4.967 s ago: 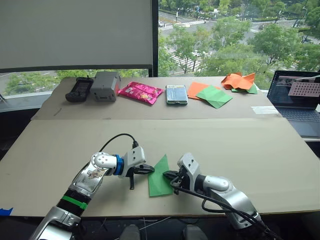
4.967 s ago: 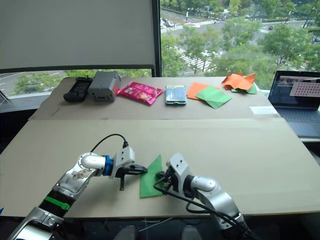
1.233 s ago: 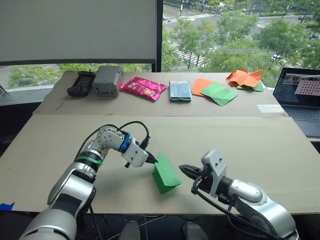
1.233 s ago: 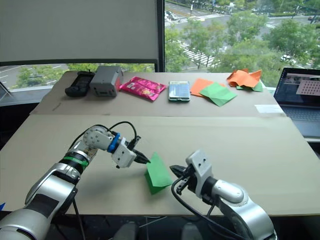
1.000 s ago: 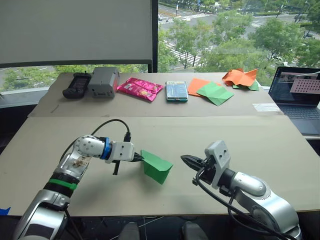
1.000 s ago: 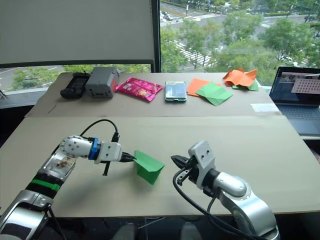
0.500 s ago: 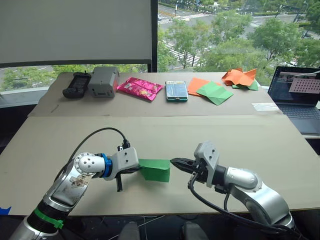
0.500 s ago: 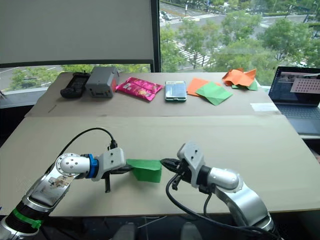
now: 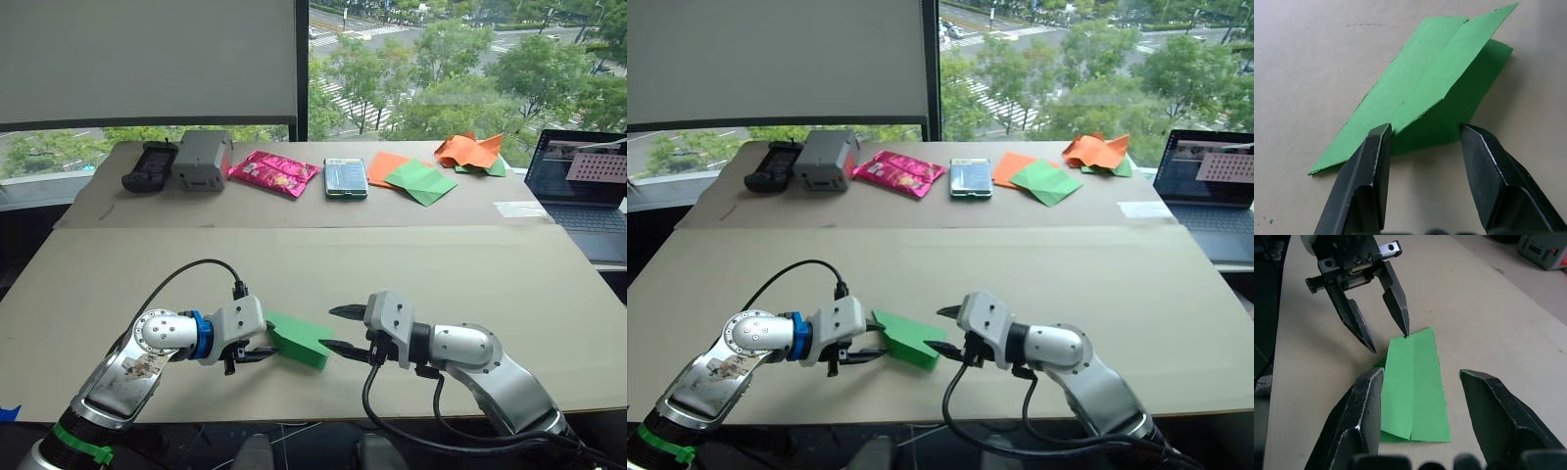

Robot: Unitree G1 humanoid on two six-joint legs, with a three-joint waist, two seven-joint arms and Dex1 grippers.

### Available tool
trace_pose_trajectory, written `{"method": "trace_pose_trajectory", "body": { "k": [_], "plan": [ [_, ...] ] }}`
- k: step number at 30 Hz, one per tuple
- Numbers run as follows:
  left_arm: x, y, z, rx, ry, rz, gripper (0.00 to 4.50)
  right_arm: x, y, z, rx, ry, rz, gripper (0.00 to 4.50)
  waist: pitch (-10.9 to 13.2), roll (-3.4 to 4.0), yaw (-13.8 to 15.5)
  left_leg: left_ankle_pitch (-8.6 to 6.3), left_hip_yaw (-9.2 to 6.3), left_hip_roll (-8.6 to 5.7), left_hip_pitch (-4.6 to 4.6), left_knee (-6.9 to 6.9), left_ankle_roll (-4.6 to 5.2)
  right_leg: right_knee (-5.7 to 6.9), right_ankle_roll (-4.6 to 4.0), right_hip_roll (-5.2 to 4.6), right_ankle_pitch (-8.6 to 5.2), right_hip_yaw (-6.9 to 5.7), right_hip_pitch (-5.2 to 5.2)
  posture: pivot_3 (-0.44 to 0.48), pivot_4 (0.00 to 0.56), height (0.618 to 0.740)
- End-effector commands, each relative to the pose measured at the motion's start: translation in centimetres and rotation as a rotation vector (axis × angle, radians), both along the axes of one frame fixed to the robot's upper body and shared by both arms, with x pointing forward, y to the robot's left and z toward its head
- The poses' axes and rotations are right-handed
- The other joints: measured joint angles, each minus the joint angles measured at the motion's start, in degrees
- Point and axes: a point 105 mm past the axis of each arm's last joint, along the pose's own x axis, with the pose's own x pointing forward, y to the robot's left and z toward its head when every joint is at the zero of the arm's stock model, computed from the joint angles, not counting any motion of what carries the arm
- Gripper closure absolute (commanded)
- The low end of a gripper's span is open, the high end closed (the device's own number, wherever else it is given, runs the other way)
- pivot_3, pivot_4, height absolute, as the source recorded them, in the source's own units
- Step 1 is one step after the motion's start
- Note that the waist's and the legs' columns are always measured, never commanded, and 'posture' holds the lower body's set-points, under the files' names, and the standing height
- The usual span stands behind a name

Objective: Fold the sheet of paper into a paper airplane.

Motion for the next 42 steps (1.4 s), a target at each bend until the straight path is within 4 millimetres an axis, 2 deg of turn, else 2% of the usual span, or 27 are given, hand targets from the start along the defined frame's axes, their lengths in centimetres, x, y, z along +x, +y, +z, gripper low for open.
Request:
{"method": "trace_pose_trajectory", "body": {
  "k": [1,6,10,15,17,18,24,30,42],
  "plan": [
    [-0.2,1.0,2.3,-0.08,0.008,0.007,2.34,-0.4,0.7,-0.3,-0.01,-0.057,0.036,1.65,0.0,0.0,0.09,0.0,0.0,0.0,0.0,0.0,0.0,0.0,0.0,0.0,0.0,0.0,0.0,0.0,0.15,0.718],
    [0.3,3.5,2.5,-0.138,0.099,0.03,2.34,0.5,1.4,-1.0,-0.007,-0.119,0.012,1.65,0.0,0.01,0.0,0.0,0.04,-0.01,0.01,0.01,0.0,-0.05,0.0,-0.03,0.0,0.0,-0.03,0.0,0.15,0.718],
    [1.3,3.9,3.1,-0.225,0.111,0.055,2.34,1.4,1.8,-1.3,0.011,-0.147,-0.026,1.65,-0.03,-0.05,0.16,0.0,0.04,0.0,-0.02,0.01,0.0,-0.03,0.0,-0.02,0.0,0.0,-0.07,0.0,0.15,0.718],
    [2.6,4.0,3.6,-0.295,0.108,0.064,3.86,1.7,2.1,-1.4,0.027,-0.147,-0.041,1.65,-0.06,-0.13,0.15,0.01,0.06,0.0,-0.03,0.02,0.01,0.2,-0.01,0.01,0.0,0.01,-0.08,0.0,0.15,0.718],
    [3.0,3.8,3.7,-0.314,0.116,0.053,4.5,1.7,2.1,-1.5,0.032,-0.14,-0.043,2.2,-0.06,-0.13,0.18,0.01,0.05,0.0,0.02,0.02,0.01,0.28,-0.01,0.02,0.01,0.01,-0.08,0.0,0.15,0.718],
    [3.3,3.7,3.6,-0.312,0.114,0.048,4.5,1.7,2.1,-1.6,0.032,-0.134,-0.049,2.43,-0.07,-0.13,0.18,0.02,0.03,0.0,0.02,0.02,0.02,0.33,-0.01,0.05,0.01,0.01,-0.07,0.0,0.15,0.718],
    [4.7,2.7,2.1,-0.274,0.119,0.013,4.5,2.0,2.0,-2.2,0.02,-0.119,-0.053,4.49,-0.08,-0.12,0.22,0.02,0.0,0.01,0.05,0.04,0.03,0.34,-0.01,0.1,0.01,0.02,0.0,0.0,0.15,0.718],
    [5.5,1.6,0.7,-0.228,0.114,-0.033,4.5,1.8,2.0,-2.2,0.012,-0.115,-0.041,4.49,-0.09,-0.14,0.17,0.03,0.0,0.0,0.05,0.06,0.04,0.35,0.0,0.13,0.01,0.03,0.11,0.0,0.15,0.718],
    [4.6,1.2,-2.5,-0.108,0.124,-0.122,4.5,2.2,2.0,-2.1,0.0,-0.046,-0.045,4.49,-0.1,-0.12,0.15,0.04,-0.02,0.01,0.1,0.06,0.05,0.38,0.0,0.15,0.01,0.04,0.2,0.0,0.15,0.718]
  ]
}}
